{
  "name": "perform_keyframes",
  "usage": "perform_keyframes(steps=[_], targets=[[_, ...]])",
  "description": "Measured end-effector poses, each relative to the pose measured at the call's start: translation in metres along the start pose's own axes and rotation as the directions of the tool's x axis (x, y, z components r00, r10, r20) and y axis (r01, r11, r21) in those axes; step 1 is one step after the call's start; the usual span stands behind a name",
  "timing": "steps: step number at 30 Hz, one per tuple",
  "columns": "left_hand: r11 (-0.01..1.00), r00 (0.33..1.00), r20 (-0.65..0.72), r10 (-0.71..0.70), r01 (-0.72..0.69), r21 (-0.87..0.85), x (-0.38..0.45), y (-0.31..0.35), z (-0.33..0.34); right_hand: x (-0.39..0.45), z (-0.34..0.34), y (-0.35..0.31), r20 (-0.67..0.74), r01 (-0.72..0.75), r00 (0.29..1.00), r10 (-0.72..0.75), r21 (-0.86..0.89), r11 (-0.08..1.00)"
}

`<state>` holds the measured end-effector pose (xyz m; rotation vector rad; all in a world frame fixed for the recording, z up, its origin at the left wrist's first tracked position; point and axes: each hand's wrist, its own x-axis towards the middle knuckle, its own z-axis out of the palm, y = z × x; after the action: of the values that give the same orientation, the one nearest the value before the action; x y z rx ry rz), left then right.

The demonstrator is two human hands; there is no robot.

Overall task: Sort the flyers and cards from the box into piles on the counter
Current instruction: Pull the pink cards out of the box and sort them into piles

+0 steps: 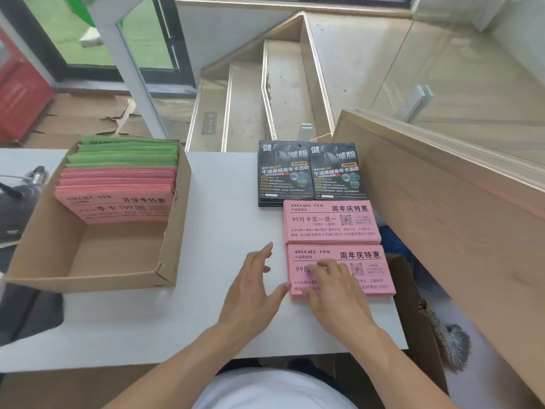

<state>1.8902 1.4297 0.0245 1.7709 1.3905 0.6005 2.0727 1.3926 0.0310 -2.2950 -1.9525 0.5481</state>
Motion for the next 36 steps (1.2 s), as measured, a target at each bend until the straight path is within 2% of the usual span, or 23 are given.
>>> perform_keyframes(steps=[2, 4, 7, 10, 14, 16, 19, 21, 23, 26, 29, 33, 36], targets=[[0.99, 0.99, -0.104, 0.097, -0.107, -0.094, -0.003, 0.001, -0.019, 0.006, -0.003, -0.009, -0.015, -0.004, 1.0, 0.005, 0.043, 0.999], [0.963, 0.952, -0.249, 0.179, -0.221, -0.152, -0.008, 0.002, -0.041, 0.013, -0.005, -0.027, -0.067, 0.033, 0.997, -0.022, 0.163, 0.986], [0.942, 0.879, -0.435, 0.196, -0.292, -0.166, -0.007, 0.001, -0.083, 0.025, -0.001, -0.069, -0.155, 0.141, 0.983, -0.097, 0.305, 0.942], [0.953, 0.808, -0.559, 0.184, -0.287, -0.101, 0.005, -0.017, -0.133, 0.038, 0.004, -0.116, -0.168, 0.265, 0.961, -0.22, 0.334, 0.905], [0.992, 0.759, -0.644, 0.094, -0.127, -0.005, 0.022, -0.057, -0.209, 0.064, 0.0, -0.177, -0.188, 0.396, 0.917, -0.351, 0.332, 0.856], [0.996, 0.762, -0.642, 0.087, -0.052, 0.073, 0.029, -0.081, -0.243, 0.08, -0.002, -0.205, -0.24, 0.441, 0.894, -0.378, 0.325, 0.837], [0.968, 0.852, -0.516, 0.086, 0.051, 0.245, 0.044, -0.116, -0.284, 0.107, 0.0, -0.241, -0.329, 0.507, 0.849, -0.413, 0.285, 0.814], [0.936, 0.914, -0.396, 0.091, 0.057, 0.346, 0.056, -0.133, -0.299, 0.126, 0.003, -0.258, -0.3, 0.515, 0.843, -0.446, 0.215, 0.83], [0.928, 0.945, -0.315, 0.086, 0.039, 0.37, 0.065, -0.143, -0.304, 0.14, 0.005, -0.27, -0.239, 0.505, 0.85, -0.47, 0.111, 0.856], [0.924, 0.952, -0.288, 0.107, 0.012, 0.382, 0.071, -0.152, -0.3, 0.147, 0.009, -0.278, -0.179, 0.486, 0.862, -0.475, 0.023, 0.874], [0.926, 0.933, -0.328, 0.151, -0.018, 0.376, 0.07, -0.161, -0.291, 0.144, 0.017, -0.276, -0.185, 0.485, 0.855, -0.484, -0.045, 0.874], [0.926, 0.928, -0.344, 0.144, -0.004, 0.377, 0.066, -0.17, -0.281, 0.141, 0.023, -0.273, -0.217, 0.474, 0.844, -0.491, -0.131, 0.871], [0.933, 0.924, -0.358, 0.132, 0.007, 0.36, 0.066, -0.172, -0.279, 0.14, 0.024, -0.273, -0.289, 0.495, 0.803, -0.521, -0.163, 0.853]])
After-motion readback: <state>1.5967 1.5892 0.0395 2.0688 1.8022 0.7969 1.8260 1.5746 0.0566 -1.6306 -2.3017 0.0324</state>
